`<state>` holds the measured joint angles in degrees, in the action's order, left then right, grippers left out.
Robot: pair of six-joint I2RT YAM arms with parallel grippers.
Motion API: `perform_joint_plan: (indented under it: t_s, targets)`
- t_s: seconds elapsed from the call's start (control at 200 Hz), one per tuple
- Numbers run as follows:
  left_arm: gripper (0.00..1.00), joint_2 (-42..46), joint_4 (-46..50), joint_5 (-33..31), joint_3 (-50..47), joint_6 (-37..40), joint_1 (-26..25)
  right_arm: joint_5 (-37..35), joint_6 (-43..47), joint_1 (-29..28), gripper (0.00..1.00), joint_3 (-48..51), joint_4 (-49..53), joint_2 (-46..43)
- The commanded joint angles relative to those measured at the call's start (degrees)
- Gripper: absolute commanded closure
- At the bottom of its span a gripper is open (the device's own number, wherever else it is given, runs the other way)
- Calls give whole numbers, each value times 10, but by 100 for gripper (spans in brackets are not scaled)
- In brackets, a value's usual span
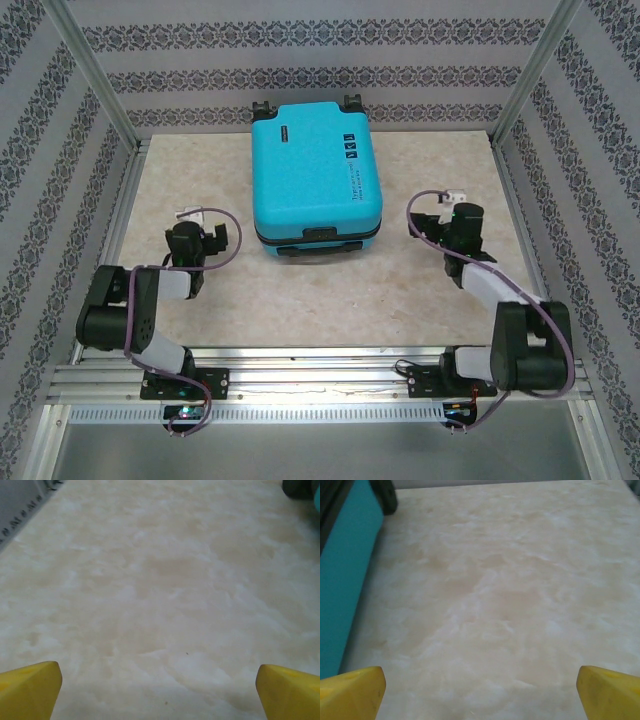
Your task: Pack the luggage
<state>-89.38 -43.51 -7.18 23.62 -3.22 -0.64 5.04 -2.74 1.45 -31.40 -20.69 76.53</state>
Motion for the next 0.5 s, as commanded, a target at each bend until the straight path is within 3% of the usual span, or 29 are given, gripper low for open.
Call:
perform_joint_plan:
  t_s: [0.0, 0.035, 0.07, 0.265, 0.495]
  targets:
    - [0, -22, -152, 40, -33, 28, 2, 10, 16, -4, 2, 18, -140, 72]
    - [0, -10, -134, 18, -36, 15, 2, 7, 5, -4, 2, 36, -215, 100]
    - [0, -15, -139, -10, -34, 5, 3, 8, 7, 2, 2, 30, -166, 78]
    - [0, -17, -137, -5, -31, 10, 2, -26, 9, -11, 2, 100, -338, 111]
    - [0, -18, -140, -4, -31, 10, 3, -27, 12, -11, 2, 91, -300, 100]
